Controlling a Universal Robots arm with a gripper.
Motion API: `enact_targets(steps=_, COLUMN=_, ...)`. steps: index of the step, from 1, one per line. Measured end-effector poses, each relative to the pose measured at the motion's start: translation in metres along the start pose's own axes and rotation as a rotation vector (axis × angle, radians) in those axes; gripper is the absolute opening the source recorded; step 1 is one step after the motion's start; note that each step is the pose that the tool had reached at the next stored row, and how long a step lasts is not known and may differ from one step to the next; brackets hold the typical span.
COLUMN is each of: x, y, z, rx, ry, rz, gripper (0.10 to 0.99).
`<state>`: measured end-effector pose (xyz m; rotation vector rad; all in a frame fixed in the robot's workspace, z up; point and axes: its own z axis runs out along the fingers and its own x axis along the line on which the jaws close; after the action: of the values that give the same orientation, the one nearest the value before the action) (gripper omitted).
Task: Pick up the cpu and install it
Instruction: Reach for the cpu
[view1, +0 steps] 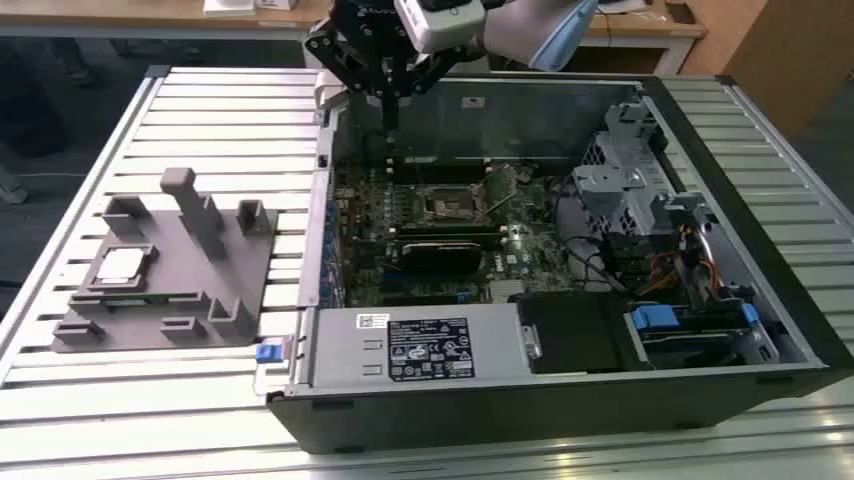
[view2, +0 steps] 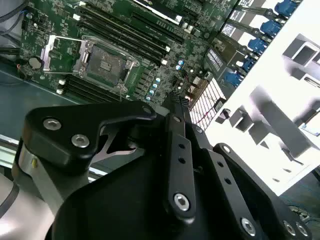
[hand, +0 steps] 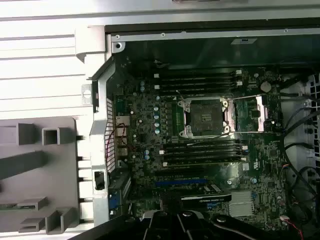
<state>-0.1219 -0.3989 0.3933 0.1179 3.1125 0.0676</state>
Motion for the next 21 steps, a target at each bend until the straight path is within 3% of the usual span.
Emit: enact_targets(steps=21, x=0.0091, y=-0.0007, z=-0.0001, rx=0.0, ry=0.0, rz=0.0, gripper=0.106)
